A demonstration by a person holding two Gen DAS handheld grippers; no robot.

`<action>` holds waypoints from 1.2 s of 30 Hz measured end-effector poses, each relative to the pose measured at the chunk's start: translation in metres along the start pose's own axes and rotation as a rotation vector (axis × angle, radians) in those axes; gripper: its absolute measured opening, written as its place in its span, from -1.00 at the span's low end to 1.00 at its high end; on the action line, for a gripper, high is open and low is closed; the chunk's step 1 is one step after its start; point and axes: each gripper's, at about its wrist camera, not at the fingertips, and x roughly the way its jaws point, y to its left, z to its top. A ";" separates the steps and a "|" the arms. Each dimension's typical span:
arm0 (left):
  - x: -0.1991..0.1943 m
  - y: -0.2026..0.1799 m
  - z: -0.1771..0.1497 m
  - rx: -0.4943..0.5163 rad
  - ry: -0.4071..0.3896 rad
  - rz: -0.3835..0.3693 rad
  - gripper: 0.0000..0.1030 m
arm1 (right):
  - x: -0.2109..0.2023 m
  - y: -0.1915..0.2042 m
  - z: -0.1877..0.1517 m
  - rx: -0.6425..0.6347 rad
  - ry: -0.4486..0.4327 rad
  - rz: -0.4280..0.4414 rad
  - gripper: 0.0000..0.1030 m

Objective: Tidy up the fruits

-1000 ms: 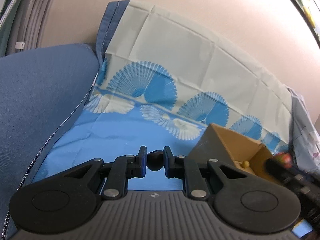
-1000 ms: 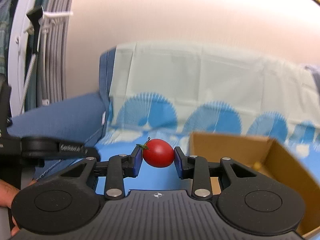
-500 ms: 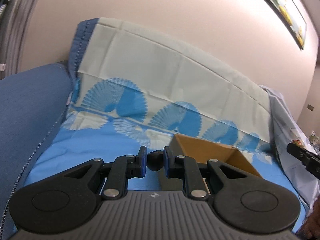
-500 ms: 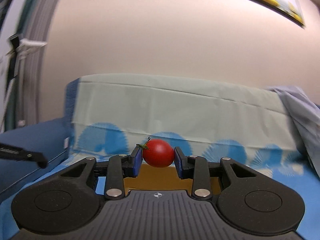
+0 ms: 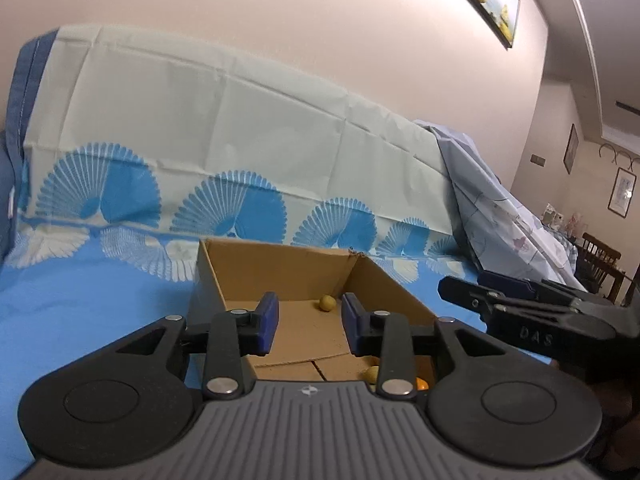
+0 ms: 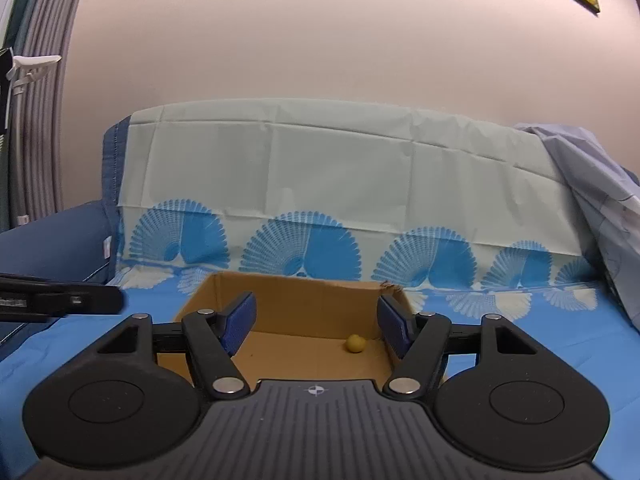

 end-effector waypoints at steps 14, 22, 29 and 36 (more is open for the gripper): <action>-0.008 -0.015 -0.020 0.101 0.054 0.063 0.65 | -0.011 -0.011 -0.010 0.032 0.067 -0.052 0.99; -0.032 -0.050 -0.047 0.118 0.102 0.184 0.99 | -0.034 -0.021 -0.025 0.075 0.210 -0.148 0.99; -0.041 -0.075 -0.069 0.049 0.190 0.267 0.99 | -0.054 -0.030 -0.035 0.143 0.323 -0.172 0.99; -0.029 -0.086 -0.079 0.067 0.211 0.276 0.99 | -0.050 -0.024 -0.052 0.160 0.408 -0.167 0.99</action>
